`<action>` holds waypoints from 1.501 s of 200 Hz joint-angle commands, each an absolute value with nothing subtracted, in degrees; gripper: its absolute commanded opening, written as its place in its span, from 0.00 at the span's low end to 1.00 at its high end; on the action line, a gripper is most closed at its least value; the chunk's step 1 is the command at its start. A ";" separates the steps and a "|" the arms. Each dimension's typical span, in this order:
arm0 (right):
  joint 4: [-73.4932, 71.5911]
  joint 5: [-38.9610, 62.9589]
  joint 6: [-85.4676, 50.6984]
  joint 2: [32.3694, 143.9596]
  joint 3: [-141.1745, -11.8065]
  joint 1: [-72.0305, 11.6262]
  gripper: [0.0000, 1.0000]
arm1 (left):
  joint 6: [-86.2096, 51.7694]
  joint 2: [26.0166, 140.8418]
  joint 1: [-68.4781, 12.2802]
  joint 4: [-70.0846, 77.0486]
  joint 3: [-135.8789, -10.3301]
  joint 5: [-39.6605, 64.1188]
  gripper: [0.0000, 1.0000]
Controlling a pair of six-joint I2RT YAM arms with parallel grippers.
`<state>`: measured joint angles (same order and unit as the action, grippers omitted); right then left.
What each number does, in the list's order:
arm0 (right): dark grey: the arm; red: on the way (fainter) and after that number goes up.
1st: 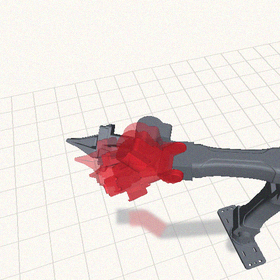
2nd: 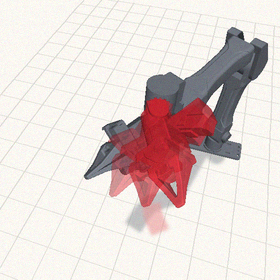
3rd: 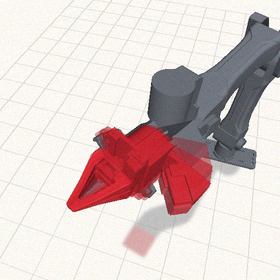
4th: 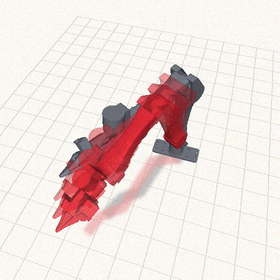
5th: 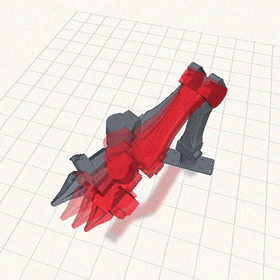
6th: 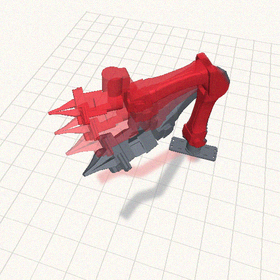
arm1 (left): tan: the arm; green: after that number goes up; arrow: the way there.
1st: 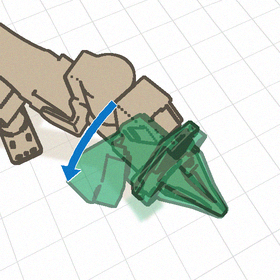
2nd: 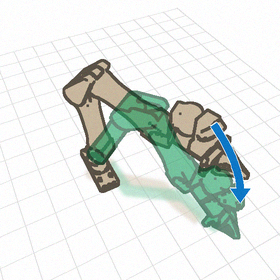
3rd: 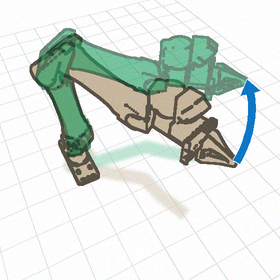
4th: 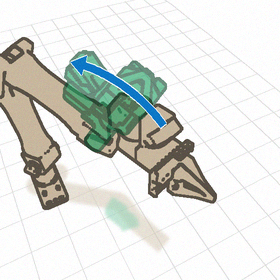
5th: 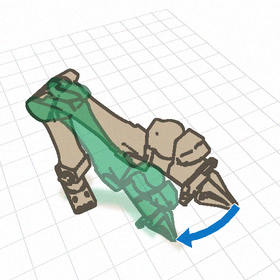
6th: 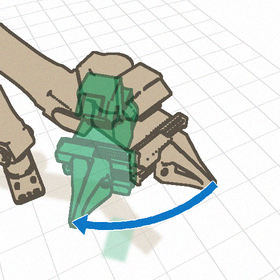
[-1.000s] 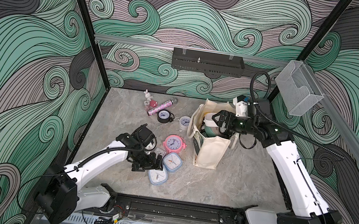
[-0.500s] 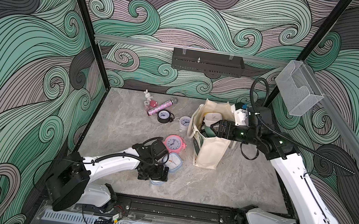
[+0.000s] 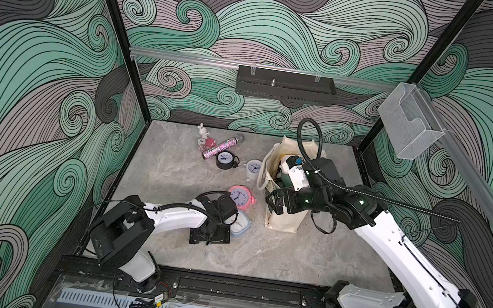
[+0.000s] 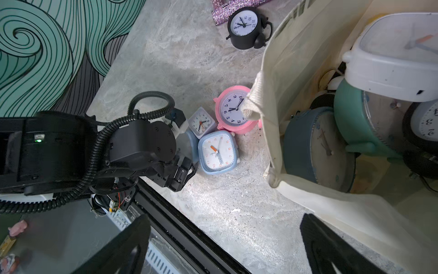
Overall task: Put the alarm clock into the canvas bag
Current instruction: Move the alarm to the center of the board.
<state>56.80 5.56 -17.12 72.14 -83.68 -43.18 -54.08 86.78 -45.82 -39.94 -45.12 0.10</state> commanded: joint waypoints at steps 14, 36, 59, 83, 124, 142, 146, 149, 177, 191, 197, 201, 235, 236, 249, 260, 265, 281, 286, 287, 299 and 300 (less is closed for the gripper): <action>56.01 3.87 -17.18 73.21 -83.43 -44.12 1.00 | -55.42 86.71 -41.13 -39.74 -45.72 -6.18 0.99; 55.45 4.32 -17.14 73.88 -83.45 -44.12 1.00 | -51.77 86.09 -36.76 -38.61 -46.17 -5.76 0.99; 55.02 5.01 -17.23 74.34 -83.50 -44.12 1.00 | -50.43 85.40 -32.50 -41.15 -46.96 -6.92 0.99; 54.82 5.13 -17.13 74.71 -83.22 -44.12 1.00 | -48.82 83.56 -28.12 -40.95 -45.98 -5.70 0.99; 54.25 5.91 -17.11 75.24 -82.78 -44.13 1.00 | -47.01 81.92 -21.16 -43.63 -46.32 -5.13 0.99; 54.09 5.85 -16.87 75.40 -82.79 -44.12 1.00 | -45.43 81.87 -17.89 -43.68 -46.56 -4.27 0.99; 54.05 5.79 -16.78 75.49 -82.84 -44.13 1.00 | -45.01 81.95 -17.33 -43.71 -46.71 -4.22 0.99; 54.10 5.84 -16.73 75.56 -82.88 -44.12 1.00 | -44.59 81.92 -16.92 -43.69 -46.73 -4.14 0.99; 53.90 6.09 -16.35 76.14 -83.32 -44.11 1.00 | -42.83 83.04 -12.65 -42.60 -47.25 -1.58 0.99; 53.70 6.36 -16.22 76.28 -83.32 -44.11 1.00 | -42.63 83.88 -11.87 -43.44 -49.01 -1.91 0.99; 53.62 6.54 -16.26 76.35 -83.31 -44.12 1.00 | -42.78 83.88 -11.87 -44.23 -50.08 -2.50 0.99; 53.55 6.70 -16.17 76.38 -83.26 -44.12 1.00 | -42.95 83.65 -11.87 -44.22 -50.60 -2.59 0.99; 53.17 7.29 -15.92 76.71 -82.97 -44.12 1.00 | -40.40 82.61 -11.87 -44.32 -53.84 -1.05 0.99; 53.17 7.29 -15.91 76.67 -82.97 -44.12 1.00 | -40.28 82.70 -11.87 -44.53 -53.99 -1.14 0.99; 53.14 7.30 -15.67 76.64 -82.78 -44.12 1.00 | -38.87 82.85 -11.78 -47.69 -56.09 -1.77 0.99; 52.98 7.29 -15.47 76.47 -82.58 -44.16 1.00 | -37.83 81.96 -11.78 -49.07 -56.72 -2.68 0.99; 52.96 7.28 -15.37 76.36 -82.42 -44.12 1.00 | -37.48 81.83 -11.71 -49.51 -56.78 -3.32 0.99; 52.62 7.42 -15.21 76.20 -81.98 -44.12 1.00 | -36.98 79.42 -10.60 -49.15 -56.09 -3.27 0.99; 52.46 7.58 -15.16 76.20 -81.89 -44.13 1.00 | -36.92 79.38 -10.18 -48.66 -55.84 -2.82 0.99; 52.38 7.61 -15.14 76.20 -81.86 -44.13 1.00 | -36.92 79.37 -10.15 -48.59 -55.74 -2.77 0.99; 51.90 7.99 -14.98 76.44 -81.71 -44.09 1.00 | -37.30 79.93 -9.11 -48.35 -55.85 -2.68 0.99; 51.92 8.04 -14.96 76.45 -81.72 -44.11 1.00 | -37.33 80.00 -9.00 -48.34 -55.88 -2.70 0.99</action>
<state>53.63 6.85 -16.29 76.20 -82.56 -43.81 -38.68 80.93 -10.98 -45.84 -55.37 -1.93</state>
